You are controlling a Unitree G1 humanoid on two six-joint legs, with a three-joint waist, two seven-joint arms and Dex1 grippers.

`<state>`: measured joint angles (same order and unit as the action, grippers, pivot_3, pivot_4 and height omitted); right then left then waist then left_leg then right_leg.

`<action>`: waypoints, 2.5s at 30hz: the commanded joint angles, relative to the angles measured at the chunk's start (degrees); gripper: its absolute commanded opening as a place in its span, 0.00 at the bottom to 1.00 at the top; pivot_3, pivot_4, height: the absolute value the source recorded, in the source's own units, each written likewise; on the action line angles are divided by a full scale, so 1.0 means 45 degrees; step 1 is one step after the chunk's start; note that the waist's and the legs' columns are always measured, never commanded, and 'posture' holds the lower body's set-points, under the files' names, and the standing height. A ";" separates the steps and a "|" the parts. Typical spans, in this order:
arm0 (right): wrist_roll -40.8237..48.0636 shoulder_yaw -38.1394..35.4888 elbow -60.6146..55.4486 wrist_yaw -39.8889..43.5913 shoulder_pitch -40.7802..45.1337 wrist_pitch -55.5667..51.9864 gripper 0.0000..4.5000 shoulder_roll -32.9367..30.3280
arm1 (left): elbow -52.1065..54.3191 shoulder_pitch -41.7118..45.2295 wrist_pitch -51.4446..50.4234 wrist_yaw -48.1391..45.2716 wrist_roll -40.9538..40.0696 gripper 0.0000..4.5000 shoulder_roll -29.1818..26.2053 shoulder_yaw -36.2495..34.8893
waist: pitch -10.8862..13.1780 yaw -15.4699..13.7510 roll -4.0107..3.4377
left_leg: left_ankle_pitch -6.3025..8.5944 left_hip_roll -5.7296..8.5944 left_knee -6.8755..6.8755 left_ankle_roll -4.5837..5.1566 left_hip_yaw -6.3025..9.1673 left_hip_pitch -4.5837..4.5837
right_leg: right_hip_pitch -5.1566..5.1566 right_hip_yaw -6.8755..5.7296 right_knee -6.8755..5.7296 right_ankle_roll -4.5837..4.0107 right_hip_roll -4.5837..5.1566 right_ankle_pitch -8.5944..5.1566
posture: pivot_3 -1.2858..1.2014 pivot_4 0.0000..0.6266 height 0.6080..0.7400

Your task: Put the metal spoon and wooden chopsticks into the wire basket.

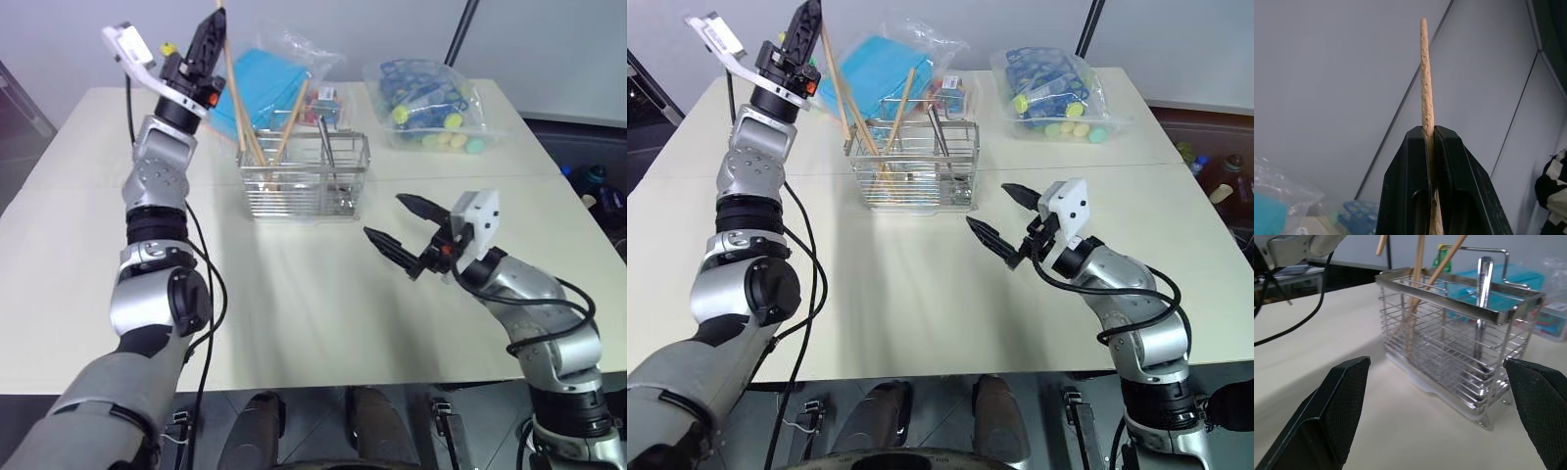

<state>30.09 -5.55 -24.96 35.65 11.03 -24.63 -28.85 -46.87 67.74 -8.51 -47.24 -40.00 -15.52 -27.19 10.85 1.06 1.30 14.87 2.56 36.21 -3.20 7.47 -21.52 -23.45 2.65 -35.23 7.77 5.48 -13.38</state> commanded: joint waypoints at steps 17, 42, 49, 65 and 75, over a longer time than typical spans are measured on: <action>-0.0094 0.0047 -0.0856 -0.0827 -0.0381 0.0300 1.00 0.0465 | -0.1128 0.0146 0.4652 -0.0068 0.2341 0.01 0.1310 0.1193 | 0.0000 -0.0043 0.0001 | 0.0000 0.0002 -0.0001 0.0000 0.0001 -0.0002 | 0.0002 0.0001 0.0003 0.0000 0.0000 0.0000 | 0.52 0.24 1.00; -0.0145 0.0390 -0.0542 -0.0808 -0.0033 0.0325 1.00 0.0812 | -0.1863 -0.0912 0.8127 0.2827 0.5239 0.01 0.1708 0.2607 | 0.0000 -0.0052 0.0001 | 0.0001 0.0003 0.0000 0.0001 0.0002 0.0000 | 0.0002 0.0001 0.0000 0.0001 0.0000 0.0001 | 0.52 0.24 1.00; -0.0133 0.0473 -0.0468 -0.0697 0.0094 0.0302 1.00 0.0802 | -0.1573 -0.0957 0.7797 0.2662 0.5105 0.79 0.1640 0.2663 | 0.0000 -0.0045 0.0001 | 0.0001 0.0003 0.0000 0.0001 0.0002 0.0001 | 0.0002 0.0001 0.0000 0.0001 0.0000 0.0001 | 0.52 0.24 1.00; -0.0078 0.0135 0.0562 0.0688 0.0704 0.0563 1.00 -0.0063 | 0.5123 -0.1675 0.1635 0.3543 0.4380 0.98 0.0038 0.3191 | -0.0003 0.0022 -0.0008 | 0.0000 0.0000 -0.0005 0.0001 0.0004 0.0011 | 0.0002 0.0004 -0.0010 0.0001 -0.0004 0.0001 | 0.52 0.24 1.00; 0.0967 -0.0407 0.0516 0.1939 0.1045 -0.0151 1.00 -0.1087 | 1.2214 -0.6034 -0.4538 0.3169 0.2117 0.98 -0.2855 0.2970 | -0.0001 0.0008 -0.0015 | 0.0000 -0.0006 -0.0002 0.0001 0.0010 0.0008 | 0.0000 0.0009 -0.0017 -0.0001 -0.0006 0.0000 | 0.52 0.24 1.00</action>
<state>32.74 -5.81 -20.61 43.75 14.92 -25.12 -33.06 2.74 40.97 -25.87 -32.91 -27.83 -27.35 -12.50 10.84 1.10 1.23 14.87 2.53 36.20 -3.19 7.51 -21.48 -23.45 2.69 -35.31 7.76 5.46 -13.39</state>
